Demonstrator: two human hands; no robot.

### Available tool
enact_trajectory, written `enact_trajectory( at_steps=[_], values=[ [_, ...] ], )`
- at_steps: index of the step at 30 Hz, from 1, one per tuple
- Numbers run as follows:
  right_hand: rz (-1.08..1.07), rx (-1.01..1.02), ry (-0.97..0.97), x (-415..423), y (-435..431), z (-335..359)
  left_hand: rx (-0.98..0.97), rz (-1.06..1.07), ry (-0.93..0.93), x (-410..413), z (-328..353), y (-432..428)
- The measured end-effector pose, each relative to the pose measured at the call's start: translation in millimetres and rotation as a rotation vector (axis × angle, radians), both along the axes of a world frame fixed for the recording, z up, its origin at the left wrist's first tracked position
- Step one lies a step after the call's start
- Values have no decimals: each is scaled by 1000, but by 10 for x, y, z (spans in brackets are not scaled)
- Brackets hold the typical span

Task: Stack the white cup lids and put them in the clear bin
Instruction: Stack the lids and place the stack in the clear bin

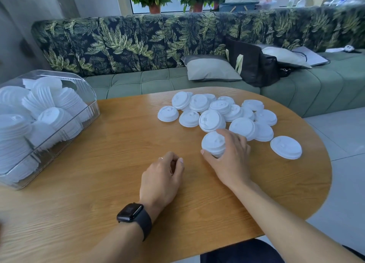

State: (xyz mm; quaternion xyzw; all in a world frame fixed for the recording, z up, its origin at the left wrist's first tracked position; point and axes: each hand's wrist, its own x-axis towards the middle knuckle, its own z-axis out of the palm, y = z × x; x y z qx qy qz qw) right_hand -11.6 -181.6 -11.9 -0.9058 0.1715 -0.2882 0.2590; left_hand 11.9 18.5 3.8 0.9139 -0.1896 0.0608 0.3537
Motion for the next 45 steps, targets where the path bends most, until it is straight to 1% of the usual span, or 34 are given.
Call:
enact_trajectory(
  at_steps=[3,6,9,12,16,18,21,24,27,28,30,33,37,40,43,45],
  values=[
    [153,19,-88,-77,128,-19,-29,10,-60,-15,-18,-5],
    [311,62,-162,-153,283,-20,-55,-61,-130,-22,-53,-14],
    [427,35,-181,-216,450,-15,-49,-160,-62,-25,-42,3],
    [481,12,-171,-255,561,-13,-55,-170,6,-4,-28,23],
    [492,26,-169,-272,583,2,-158,-183,51,20,-23,26],
    [508,33,-131,-279,567,17,-212,-171,52,38,-33,26],
    [461,39,-66,-267,512,21,-299,-96,50,77,-53,31],
    [299,47,-74,-207,370,-3,-360,-26,62,110,-63,38],
    [104,47,-88,-125,171,-8,-332,-12,50,110,-70,47],
    [52,33,-70,-100,105,-8,-313,-11,48,106,-75,47],
    [-20,11,34,-77,2,6,-286,-7,56,100,-84,46],
    [-60,49,157,-71,-70,41,-266,-6,71,94,-82,37],
    [-99,121,177,-57,-60,89,-259,-5,70,80,-63,35],
    [-97,139,133,-63,-50,94,-267,6,73,71,-52,38],
    [-39,216,51,-95,-11,82,-261,10,69,72,-47,39],
    [7,228,7,-116,35,70,-239,10,54,75,-44,38]
  ],
)
